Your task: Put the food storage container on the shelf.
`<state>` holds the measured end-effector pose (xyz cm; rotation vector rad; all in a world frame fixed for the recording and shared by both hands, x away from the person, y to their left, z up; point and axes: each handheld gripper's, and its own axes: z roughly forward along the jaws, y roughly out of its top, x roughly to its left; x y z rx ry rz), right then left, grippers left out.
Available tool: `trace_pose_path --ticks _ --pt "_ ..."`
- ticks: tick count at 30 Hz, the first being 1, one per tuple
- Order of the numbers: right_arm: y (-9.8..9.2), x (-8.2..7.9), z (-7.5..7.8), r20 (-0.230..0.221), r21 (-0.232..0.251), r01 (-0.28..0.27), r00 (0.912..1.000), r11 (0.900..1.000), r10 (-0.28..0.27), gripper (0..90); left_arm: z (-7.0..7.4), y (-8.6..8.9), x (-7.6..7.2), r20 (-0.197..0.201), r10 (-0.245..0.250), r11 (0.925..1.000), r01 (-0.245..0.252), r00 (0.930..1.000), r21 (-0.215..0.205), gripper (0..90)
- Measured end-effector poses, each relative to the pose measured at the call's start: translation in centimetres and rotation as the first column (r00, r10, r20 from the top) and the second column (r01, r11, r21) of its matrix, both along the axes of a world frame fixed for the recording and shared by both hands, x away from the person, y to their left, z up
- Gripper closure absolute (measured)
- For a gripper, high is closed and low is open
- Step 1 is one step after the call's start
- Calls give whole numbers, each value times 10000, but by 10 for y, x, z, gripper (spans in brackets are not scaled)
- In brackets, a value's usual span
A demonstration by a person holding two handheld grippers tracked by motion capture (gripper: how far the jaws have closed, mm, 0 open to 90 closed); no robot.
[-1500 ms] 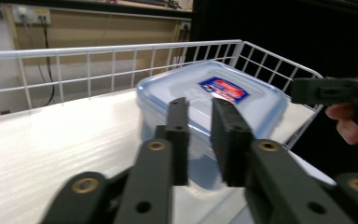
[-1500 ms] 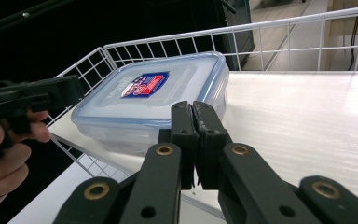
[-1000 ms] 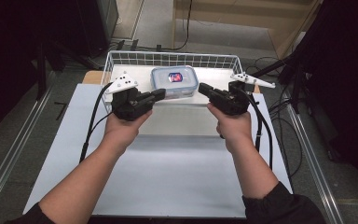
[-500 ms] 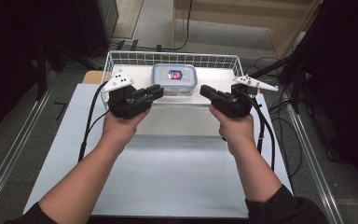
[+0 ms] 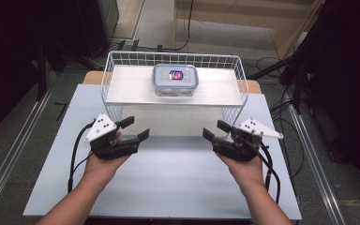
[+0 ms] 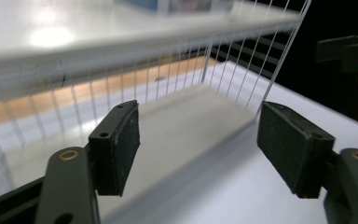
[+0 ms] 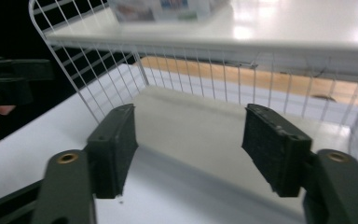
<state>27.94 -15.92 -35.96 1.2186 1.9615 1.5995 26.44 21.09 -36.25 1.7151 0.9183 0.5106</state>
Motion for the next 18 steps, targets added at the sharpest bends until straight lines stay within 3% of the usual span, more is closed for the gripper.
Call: trace_pose_path --ticks 9,12,16,18 --pt "-31 -37 -53 -141 -403 620 9979 9973 -626 190 -40 35 -30 -572 601 9967 -568 9966 572 224" --pt "-39 -47 -67 -132 -502 677 9976 9964 -684 191 -59 39 -41 -829 656 9929 -568 9944 1049 185" --pt "-45 -55 -84 -280 -1028 824 9959 9913 -857 137 -83 45 -52 -806 850 9883 -737 9931 1333 174" --pt "-47 -58 -91 -301 -1274 1049 9935 9863 -1096 123 -91 46 -52 -1132 965 9844 -780 9889 1578 164"
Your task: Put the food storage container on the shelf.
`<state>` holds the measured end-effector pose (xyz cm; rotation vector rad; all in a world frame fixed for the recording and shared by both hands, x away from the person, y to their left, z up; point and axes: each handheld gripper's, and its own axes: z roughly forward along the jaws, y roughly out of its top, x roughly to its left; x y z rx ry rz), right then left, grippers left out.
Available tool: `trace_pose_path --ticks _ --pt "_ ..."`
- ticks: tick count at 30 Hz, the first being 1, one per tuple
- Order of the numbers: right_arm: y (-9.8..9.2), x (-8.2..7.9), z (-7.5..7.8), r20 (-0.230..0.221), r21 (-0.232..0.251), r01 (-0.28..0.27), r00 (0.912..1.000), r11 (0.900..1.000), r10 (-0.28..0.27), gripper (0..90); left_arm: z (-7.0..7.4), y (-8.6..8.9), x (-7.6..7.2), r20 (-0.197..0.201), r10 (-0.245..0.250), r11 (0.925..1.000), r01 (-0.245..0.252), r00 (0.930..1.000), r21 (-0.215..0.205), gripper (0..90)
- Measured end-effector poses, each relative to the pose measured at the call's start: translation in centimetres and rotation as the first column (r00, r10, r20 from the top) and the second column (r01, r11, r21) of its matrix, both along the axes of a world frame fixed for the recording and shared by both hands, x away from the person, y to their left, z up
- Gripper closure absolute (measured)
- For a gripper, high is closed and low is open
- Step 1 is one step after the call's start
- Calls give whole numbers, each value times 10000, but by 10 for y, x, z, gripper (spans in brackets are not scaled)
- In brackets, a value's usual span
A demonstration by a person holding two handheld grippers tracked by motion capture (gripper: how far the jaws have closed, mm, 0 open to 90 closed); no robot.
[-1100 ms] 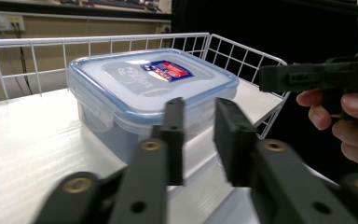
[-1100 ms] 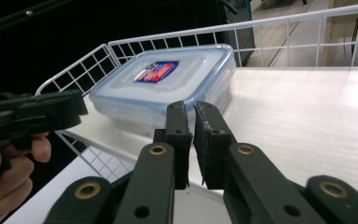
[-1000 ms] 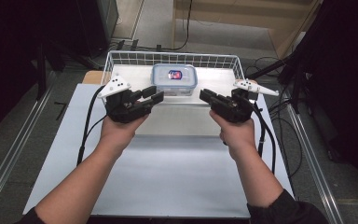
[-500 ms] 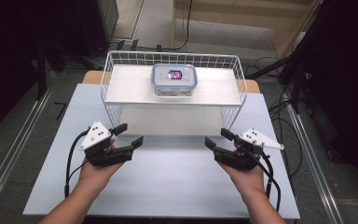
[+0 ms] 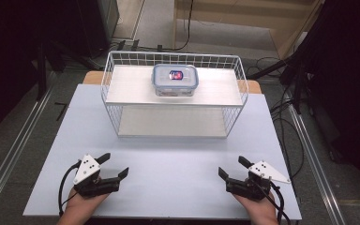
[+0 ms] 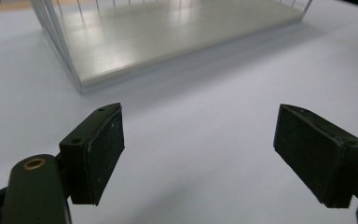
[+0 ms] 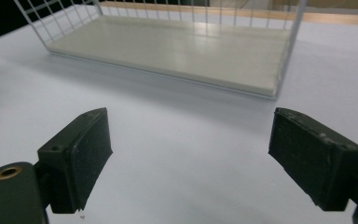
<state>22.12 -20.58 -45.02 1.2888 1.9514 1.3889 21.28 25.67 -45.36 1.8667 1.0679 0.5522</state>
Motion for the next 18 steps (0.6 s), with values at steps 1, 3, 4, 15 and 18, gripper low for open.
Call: trace_pose_path --ticks 1,3,4,15,18 --pt "0 -1 -3 20 -102 30 10000 9999 -30 109 -1 -1 2 -75 116 9993 -113 9999 345 161" --pt "0 -1 -6 49 -302 108 9999 9995 -107 90 0 0 5 -10 333 9973 -331 9994 649 152" --pt "1 -1 -7 42 -336 162 9999 9993 -161 89 0 0 6 -50 446 9977 -443 9990 510 146" --pt "9 2 -12 -6 -413 -3 10000 9991 3 89 1 1 4 -50 306 9990 -304 9995 313 128" --pt "8 2 -11 59 -370 26 10000 9993 -24 89 2 1 3 -16 298 9990 -298 9996 328 128"
